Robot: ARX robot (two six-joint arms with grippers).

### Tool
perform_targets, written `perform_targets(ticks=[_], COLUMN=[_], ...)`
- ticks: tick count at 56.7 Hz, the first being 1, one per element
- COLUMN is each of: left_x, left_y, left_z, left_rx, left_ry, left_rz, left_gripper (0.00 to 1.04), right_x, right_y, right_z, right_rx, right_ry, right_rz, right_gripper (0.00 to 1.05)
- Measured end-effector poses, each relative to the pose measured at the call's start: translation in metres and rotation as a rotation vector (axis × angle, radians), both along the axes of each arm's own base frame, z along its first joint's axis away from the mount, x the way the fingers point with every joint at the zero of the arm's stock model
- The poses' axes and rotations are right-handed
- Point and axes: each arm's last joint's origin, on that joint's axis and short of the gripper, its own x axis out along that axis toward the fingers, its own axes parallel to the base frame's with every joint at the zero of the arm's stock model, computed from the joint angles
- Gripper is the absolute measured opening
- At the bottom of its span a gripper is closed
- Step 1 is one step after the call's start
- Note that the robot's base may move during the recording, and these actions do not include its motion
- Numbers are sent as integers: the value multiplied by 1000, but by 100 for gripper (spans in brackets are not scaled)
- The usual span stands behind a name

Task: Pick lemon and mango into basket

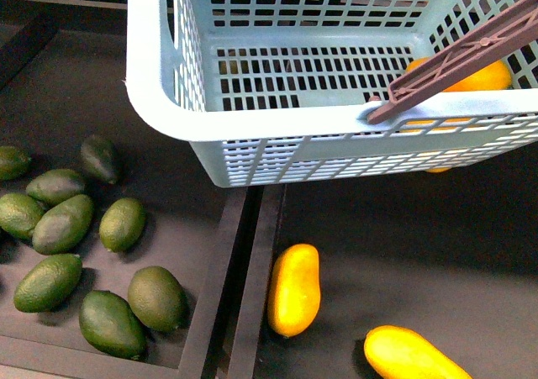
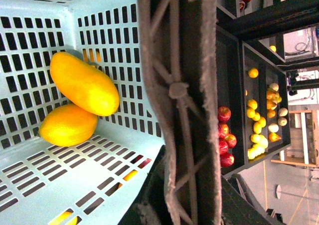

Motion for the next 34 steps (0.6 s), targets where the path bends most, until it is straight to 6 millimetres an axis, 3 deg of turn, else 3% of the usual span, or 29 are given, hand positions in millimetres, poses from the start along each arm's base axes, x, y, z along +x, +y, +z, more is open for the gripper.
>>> perform_targets(ticks=[4,34], left_x=[0,0], left_y=[0,0], left_z=[0,0], left_rx=[1,0], left_ry=[-2,-1], left_rz=[1,-1], left_gripper=[7,7], right_x=[-8,-53], right_y=[0,0], right_z=[-4,-24], right_rx=[-5,-5], right_ry=[-6,-6], right_rz=[0,0], right_gripper=[2,2])
